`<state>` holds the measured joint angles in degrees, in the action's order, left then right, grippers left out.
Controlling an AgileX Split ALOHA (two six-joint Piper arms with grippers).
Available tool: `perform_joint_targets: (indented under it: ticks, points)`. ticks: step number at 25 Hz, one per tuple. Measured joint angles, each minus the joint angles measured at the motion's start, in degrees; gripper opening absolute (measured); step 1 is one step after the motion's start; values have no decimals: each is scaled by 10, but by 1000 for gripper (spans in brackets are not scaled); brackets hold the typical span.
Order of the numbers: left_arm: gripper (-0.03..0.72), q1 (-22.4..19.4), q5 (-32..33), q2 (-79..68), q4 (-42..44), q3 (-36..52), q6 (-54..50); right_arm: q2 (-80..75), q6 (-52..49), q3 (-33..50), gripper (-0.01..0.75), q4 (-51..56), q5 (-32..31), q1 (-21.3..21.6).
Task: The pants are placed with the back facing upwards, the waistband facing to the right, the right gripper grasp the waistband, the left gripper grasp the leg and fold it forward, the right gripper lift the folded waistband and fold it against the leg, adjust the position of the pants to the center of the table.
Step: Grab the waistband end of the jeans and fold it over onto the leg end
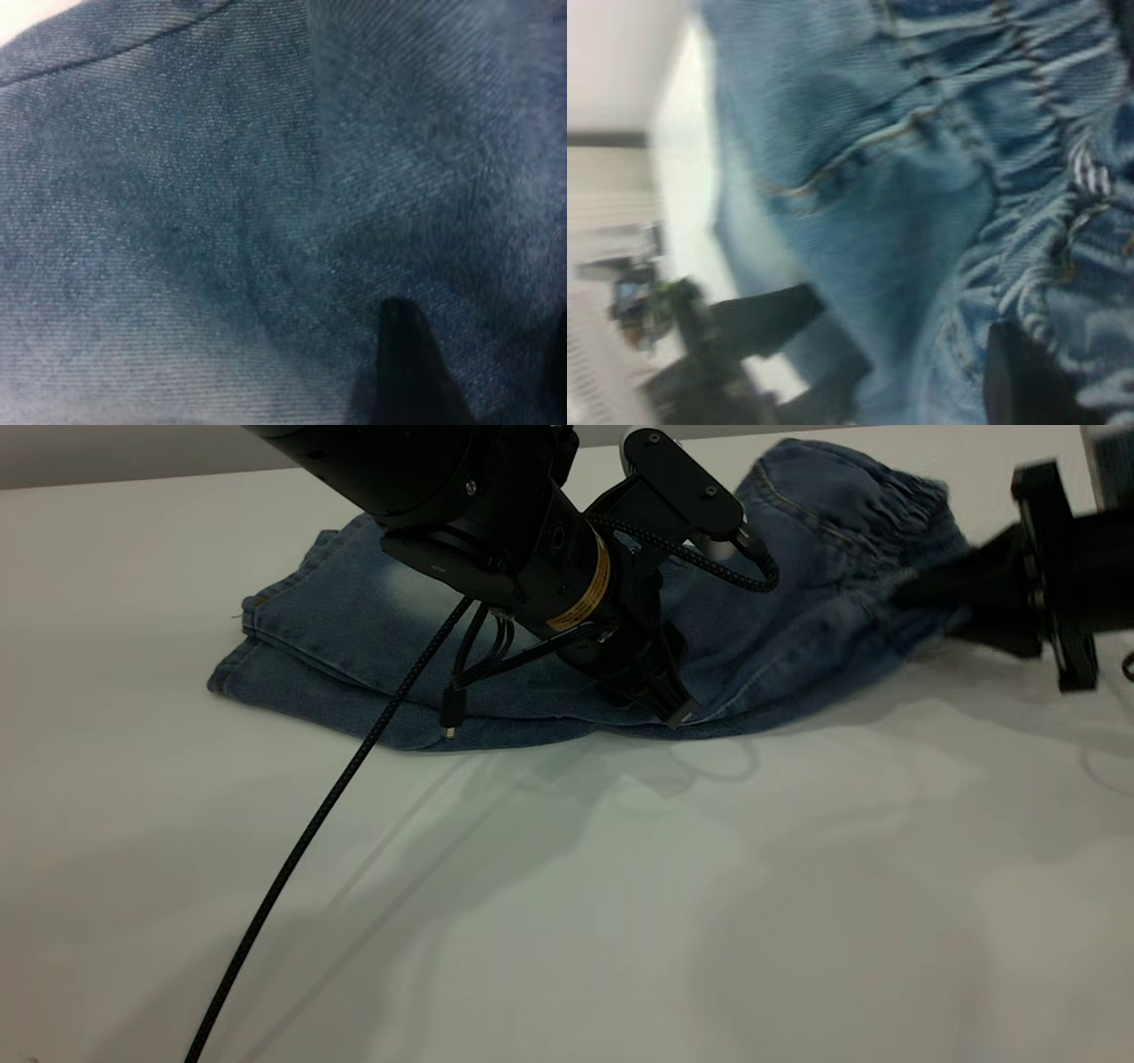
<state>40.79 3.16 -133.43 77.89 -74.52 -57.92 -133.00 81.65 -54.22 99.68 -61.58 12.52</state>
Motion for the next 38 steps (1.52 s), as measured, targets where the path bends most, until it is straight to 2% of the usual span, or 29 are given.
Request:
perform_joint_targets:
  ticks: [5,10,15,23,32,35,38]
  points:
    - [351,-1,-18,0,0,0,0,2,0,-5,90,2,-80,0]
    - [351,7,-67,-5,-2,-4,0,21,-22,-5,90,0,-81,0]
    - [351,30,-78,-29,-4,-55,-51,63,-42,-5,90,-6,-82,0]
    - [350,54,-83,-48,2,-143,-114,166,-91,-5,90,-97,-82,0]
    - [350,50,71,14,-3,-141,-103,182,-91,-5,90,-90,-86,0]
    - [349,49,147,30,-18,-132,-60,182,-91,-5,90,-86,-86,0]
    - [324,35,212,29,-71,-127,14,182,-94,-5,90,-78,-86,0]
